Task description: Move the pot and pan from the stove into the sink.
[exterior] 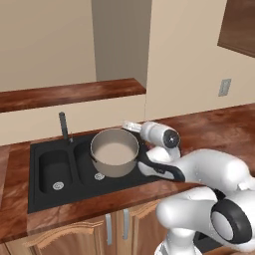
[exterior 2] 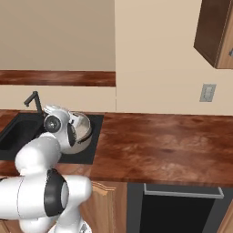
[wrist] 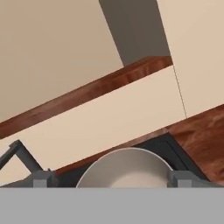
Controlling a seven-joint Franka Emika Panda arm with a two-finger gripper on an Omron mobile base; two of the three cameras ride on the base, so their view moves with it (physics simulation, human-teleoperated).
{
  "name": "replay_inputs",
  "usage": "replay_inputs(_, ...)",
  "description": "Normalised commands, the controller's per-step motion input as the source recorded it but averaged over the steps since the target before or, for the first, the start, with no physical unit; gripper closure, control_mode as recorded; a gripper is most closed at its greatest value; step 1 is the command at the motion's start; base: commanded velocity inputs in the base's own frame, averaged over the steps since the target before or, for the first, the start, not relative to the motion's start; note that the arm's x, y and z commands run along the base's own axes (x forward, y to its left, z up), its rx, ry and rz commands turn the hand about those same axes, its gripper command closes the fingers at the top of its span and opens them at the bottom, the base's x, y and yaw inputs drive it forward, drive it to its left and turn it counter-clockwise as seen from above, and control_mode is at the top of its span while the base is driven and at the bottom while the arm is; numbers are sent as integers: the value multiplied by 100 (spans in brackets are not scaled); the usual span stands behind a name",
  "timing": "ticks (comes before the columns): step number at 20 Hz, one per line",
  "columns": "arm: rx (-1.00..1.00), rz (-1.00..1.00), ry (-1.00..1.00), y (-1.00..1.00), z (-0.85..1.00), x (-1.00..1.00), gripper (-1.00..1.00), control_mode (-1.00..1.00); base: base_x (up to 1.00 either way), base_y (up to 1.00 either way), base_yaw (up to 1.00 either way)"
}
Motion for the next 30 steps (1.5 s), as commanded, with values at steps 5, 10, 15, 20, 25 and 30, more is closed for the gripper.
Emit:
replay_inputs(5,0,0,13,-2,100,-16,-100,-100,0,0,0)
replay_inputs(10,0,0,19,-15,91,-33,-100,-100,0,0,0)
replay_inputs(15,-8,0,24,-24,43,-58,-100,-100,0,0,0)
replay_inputs(20,-13,0,18,-33,4,-89,-100,-100,0,0,0)
replay_inputs(25,-10,0,11,-42,-13,-100,-100,-100,0,0,0)
replay_inputs(30,-6,0,4,-46,-34,-100,-100,-100,0,0,0)
